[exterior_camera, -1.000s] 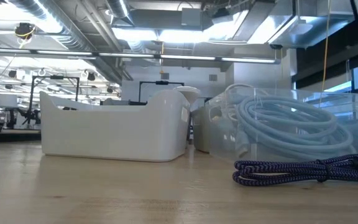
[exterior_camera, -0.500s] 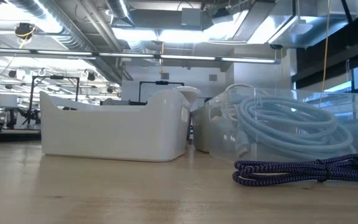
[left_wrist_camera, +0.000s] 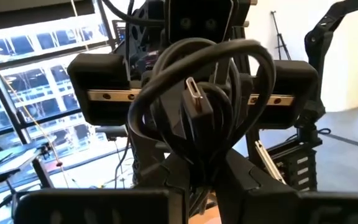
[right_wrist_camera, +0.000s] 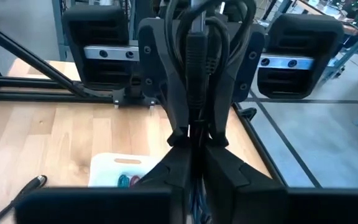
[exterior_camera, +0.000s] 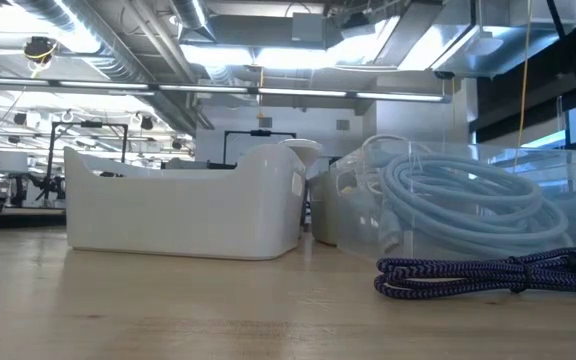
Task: Pick & Place USB Port
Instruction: Put the right black charger cable into the black bin
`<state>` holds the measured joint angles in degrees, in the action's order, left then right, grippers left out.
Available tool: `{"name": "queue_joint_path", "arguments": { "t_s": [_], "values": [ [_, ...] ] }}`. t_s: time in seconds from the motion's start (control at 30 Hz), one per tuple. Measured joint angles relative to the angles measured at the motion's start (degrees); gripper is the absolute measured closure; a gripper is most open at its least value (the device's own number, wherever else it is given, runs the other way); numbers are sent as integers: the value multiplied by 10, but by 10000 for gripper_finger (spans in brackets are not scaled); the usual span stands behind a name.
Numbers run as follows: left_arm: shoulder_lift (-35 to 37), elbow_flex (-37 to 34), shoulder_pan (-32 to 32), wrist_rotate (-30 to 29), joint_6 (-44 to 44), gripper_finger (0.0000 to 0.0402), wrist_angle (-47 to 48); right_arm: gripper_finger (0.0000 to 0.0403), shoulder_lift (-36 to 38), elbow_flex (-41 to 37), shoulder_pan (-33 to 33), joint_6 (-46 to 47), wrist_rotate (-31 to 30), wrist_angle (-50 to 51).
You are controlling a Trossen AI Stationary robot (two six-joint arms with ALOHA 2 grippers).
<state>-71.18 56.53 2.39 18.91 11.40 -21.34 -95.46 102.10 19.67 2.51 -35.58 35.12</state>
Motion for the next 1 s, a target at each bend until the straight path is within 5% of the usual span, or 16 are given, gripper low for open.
{"name": "queue_joint_path", "arguments": {
  "t_s": [0.27,0.57,0.8,1.0],
  "values": [
    [4,0,0,-6,-17,365,25,324,40,0,25,24,-70,165],
    [7,0,29,-28,-32,365,48,320,105,0,71,405,-111,557],
    [5,0,85,-162,-57,365,156,320,136,-53,88,438,-111,553],
    [-22,0,141,-150,-97,365,198,319,148,-105,83,450,-131,549]
  ]
}}
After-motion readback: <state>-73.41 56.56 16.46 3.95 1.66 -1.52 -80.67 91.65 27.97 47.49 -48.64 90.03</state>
